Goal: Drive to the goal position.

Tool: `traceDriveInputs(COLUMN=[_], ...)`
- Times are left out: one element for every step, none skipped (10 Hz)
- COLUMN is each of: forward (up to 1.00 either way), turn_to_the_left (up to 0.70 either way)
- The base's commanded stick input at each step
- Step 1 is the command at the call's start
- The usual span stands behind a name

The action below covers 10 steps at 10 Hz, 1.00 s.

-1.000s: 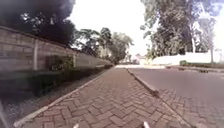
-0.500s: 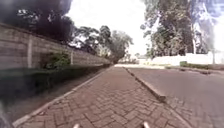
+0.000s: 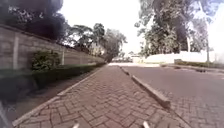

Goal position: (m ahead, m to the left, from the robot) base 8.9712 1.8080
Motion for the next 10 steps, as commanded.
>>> traceDriveInputs(forward=[0.7, 0.7, 0.7, 0.7, 0.7, 0.7, 0.7, 0.7, 0.7, 0.7], turn_to_the_left=[0.0, 0.0, 0.0, 0.0, 0.0, 0.0, 0.0, 0.0, 0.0, 0.0])
